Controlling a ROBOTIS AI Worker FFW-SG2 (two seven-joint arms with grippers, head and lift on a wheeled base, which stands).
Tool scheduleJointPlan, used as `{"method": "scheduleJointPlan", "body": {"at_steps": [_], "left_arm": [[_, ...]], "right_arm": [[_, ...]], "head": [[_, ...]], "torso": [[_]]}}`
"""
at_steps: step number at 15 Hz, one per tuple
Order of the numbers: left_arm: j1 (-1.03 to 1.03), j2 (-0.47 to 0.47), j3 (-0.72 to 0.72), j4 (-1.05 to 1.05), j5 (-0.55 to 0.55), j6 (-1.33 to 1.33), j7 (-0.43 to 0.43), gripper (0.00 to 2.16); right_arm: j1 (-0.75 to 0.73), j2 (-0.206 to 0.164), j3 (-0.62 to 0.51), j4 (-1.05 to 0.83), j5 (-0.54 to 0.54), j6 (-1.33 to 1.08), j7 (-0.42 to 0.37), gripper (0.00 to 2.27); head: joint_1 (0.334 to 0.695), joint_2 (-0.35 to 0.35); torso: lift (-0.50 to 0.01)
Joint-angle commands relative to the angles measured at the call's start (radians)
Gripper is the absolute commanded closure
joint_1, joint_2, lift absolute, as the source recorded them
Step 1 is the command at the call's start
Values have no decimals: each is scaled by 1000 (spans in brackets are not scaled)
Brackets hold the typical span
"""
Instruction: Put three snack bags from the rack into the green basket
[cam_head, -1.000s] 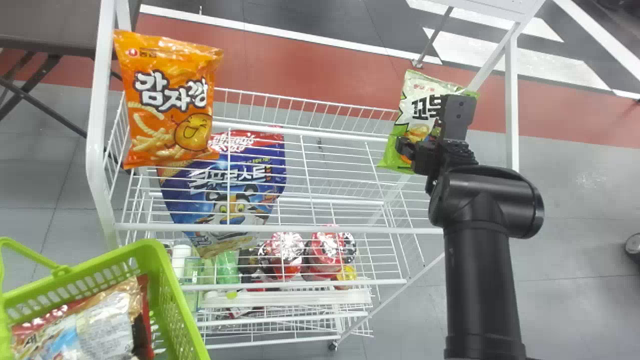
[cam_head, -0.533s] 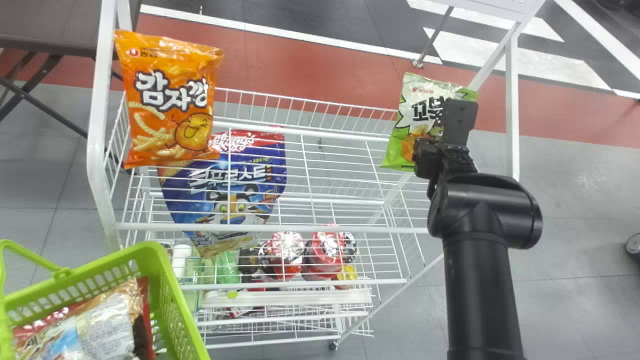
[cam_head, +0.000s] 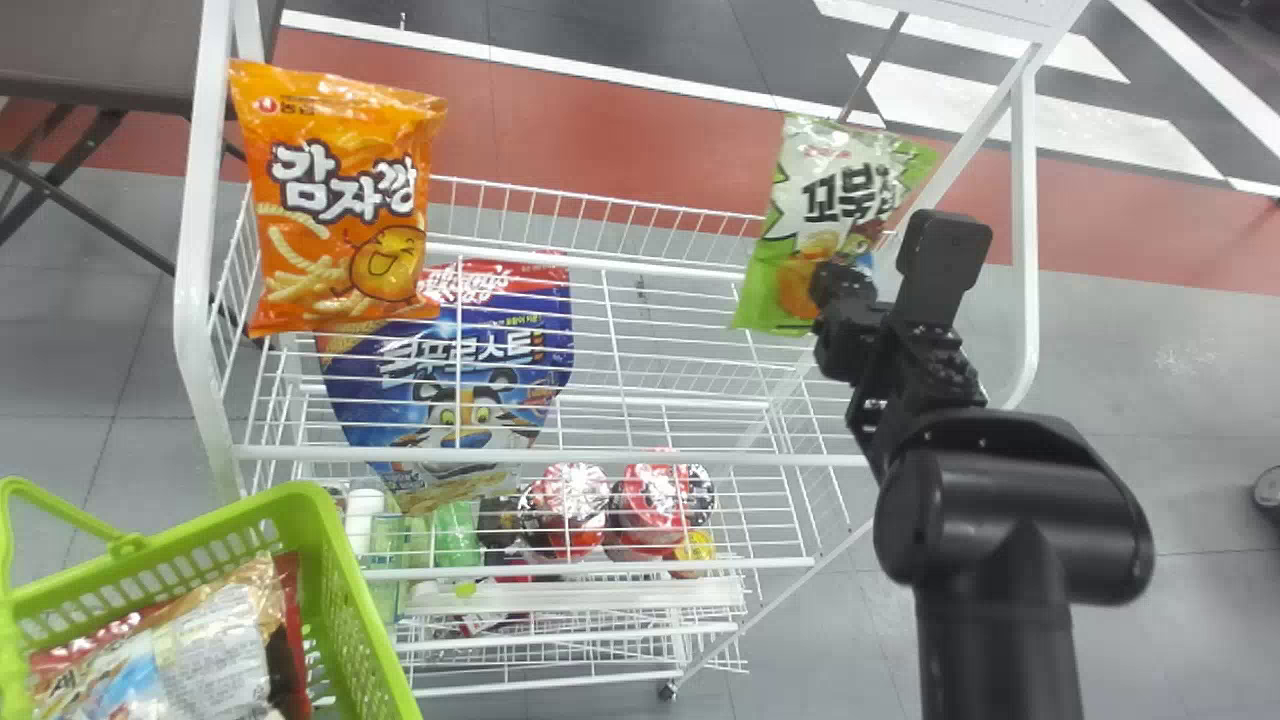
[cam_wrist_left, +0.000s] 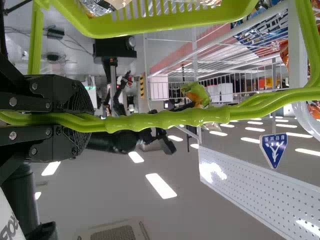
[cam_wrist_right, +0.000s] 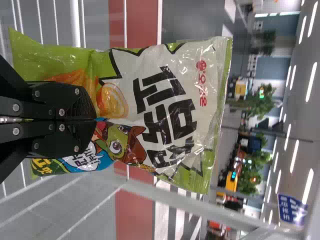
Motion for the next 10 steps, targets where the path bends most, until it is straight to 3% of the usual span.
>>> {"method": "scheduleJointPlan", "body": {"at_steps": [1, 3, 10], "left_arm": [[-4, 0, 0, -2, 2, 1, -10, 2148], [-6, 2, 1, -2, 3, 1, -10, 2152], [-12, 2, 0, -3, 3, 1, -10, 2148]], "right_arm": [[97, 11, 61, -195, -89, 177, 26, 2260], [150, 11, 118, -329, -159, 352, 54, 2260], [199, 9, 290, -536, -440, 812, 132, 2260]], "head": [[695, -330], [695, -266], [695, 124]], "torso": [[0], [0], [0]]}}
